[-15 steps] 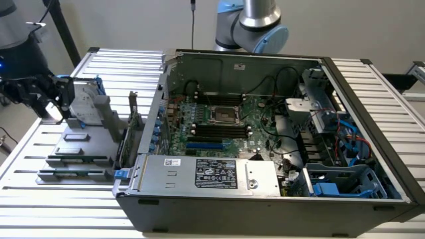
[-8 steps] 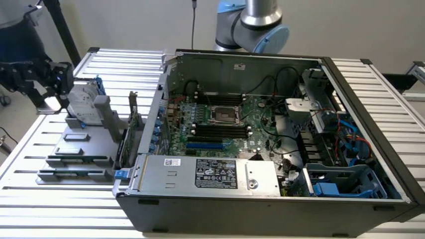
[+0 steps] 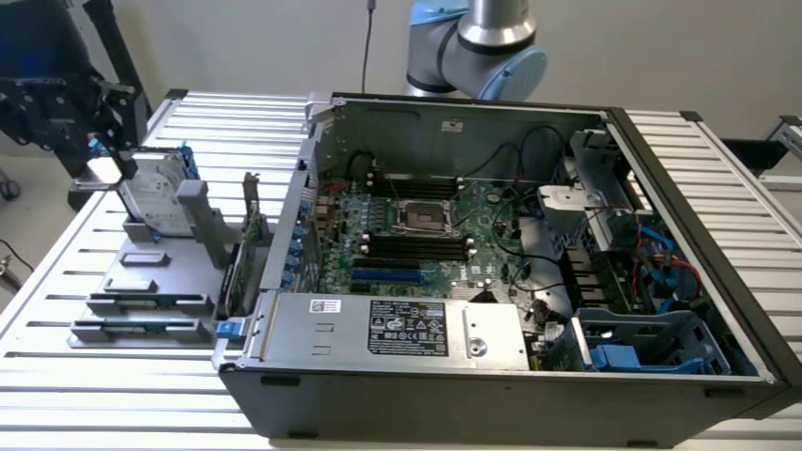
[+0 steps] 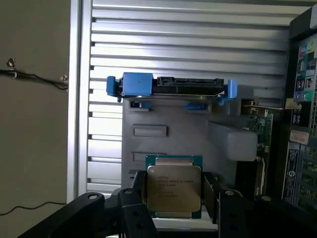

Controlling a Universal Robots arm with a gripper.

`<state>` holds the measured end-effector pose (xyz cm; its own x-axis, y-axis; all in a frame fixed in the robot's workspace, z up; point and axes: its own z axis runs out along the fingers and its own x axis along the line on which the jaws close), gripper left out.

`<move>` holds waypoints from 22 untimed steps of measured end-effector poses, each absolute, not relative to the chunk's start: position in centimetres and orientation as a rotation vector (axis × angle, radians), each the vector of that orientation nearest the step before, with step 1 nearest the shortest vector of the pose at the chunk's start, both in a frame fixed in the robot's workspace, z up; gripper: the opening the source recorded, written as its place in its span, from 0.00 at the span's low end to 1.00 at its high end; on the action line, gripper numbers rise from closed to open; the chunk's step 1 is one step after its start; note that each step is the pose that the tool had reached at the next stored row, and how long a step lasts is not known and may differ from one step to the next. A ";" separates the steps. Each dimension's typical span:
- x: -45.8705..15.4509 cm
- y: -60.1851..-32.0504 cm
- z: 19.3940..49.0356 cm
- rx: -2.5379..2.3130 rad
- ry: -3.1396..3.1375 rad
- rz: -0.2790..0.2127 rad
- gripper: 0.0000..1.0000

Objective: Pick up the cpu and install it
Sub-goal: 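Pick up the cpu and move it towards the insertion slot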

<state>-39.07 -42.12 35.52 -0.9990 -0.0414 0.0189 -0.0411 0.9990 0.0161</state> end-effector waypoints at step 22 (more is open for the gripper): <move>-29.2 -42.1 38.0 0.073 -3.114 -0.242 0.55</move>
